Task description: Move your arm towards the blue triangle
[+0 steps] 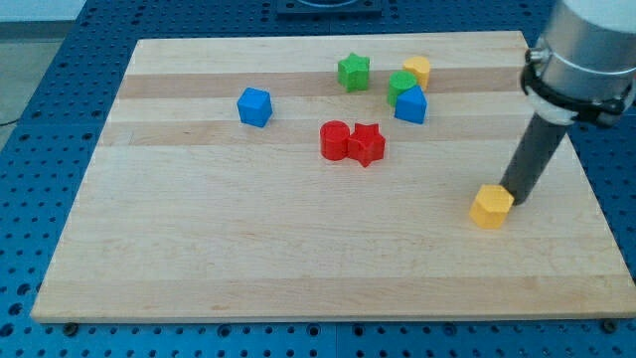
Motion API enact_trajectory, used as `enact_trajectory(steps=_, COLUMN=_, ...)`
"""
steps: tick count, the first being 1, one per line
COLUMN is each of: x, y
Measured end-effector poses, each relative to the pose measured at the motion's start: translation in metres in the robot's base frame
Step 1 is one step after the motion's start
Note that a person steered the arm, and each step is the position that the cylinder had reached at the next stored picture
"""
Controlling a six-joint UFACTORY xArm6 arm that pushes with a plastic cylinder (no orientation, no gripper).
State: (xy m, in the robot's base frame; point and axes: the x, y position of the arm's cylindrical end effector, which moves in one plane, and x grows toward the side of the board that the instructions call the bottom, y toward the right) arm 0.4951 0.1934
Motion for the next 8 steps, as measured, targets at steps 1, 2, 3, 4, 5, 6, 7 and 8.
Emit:
enact_trajectory(steps=1, x=-0.022, y=-0.028)
enact_trajectory(steps=2, x=-0.014, y=-0.036)
enact_trajectory(steps=3, x=0.026, y=-0.035)
enact_trajectory(steps=4, x=0.056, y=-0.035)
enact_trajectory(steps=5, x=0.035, y=-0.040)
enact_trajectory(steps=6, x=-0.007, y=-0.078)
enact_trajectory(steps=7, x=-0.073, y=-0.011)
enact_trajectory(steps=8, x=-0.107, y=0.070)
